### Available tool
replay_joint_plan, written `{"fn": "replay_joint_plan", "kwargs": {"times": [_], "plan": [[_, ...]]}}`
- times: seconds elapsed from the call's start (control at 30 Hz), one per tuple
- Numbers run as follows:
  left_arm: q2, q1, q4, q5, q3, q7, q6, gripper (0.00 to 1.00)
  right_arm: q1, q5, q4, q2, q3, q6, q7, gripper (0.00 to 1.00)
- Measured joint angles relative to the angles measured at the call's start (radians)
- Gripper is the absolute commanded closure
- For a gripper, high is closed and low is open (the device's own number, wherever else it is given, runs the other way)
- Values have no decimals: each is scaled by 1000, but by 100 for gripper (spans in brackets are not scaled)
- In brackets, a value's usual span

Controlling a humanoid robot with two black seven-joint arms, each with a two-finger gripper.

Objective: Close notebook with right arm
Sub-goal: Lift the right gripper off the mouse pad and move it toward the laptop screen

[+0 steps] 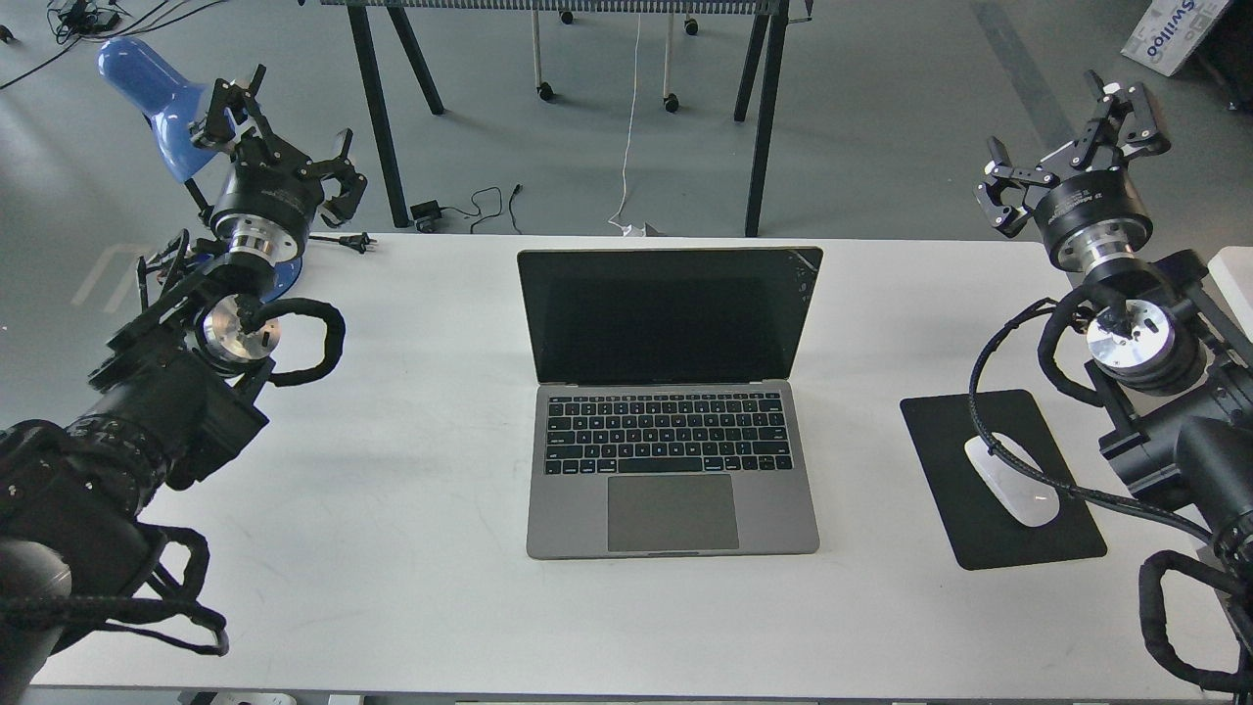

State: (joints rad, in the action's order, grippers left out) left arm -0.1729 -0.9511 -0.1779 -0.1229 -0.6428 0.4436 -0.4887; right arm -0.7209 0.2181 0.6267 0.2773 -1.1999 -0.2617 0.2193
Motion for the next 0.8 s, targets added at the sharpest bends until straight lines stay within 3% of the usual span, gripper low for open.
{"fn": "replay_joint_plan", "kwargs": {"times": [0.4, 0.8], "plan": [[-3, 0, 1, 0, 0, 1, 0, 0, -50, -7, -8, -30, 109, -3, 1, 0], [-4, 3, 2, 1, 0, 0, 0, 0, -172, -5, -162, -190, 232, 5, 35, 0]]}}
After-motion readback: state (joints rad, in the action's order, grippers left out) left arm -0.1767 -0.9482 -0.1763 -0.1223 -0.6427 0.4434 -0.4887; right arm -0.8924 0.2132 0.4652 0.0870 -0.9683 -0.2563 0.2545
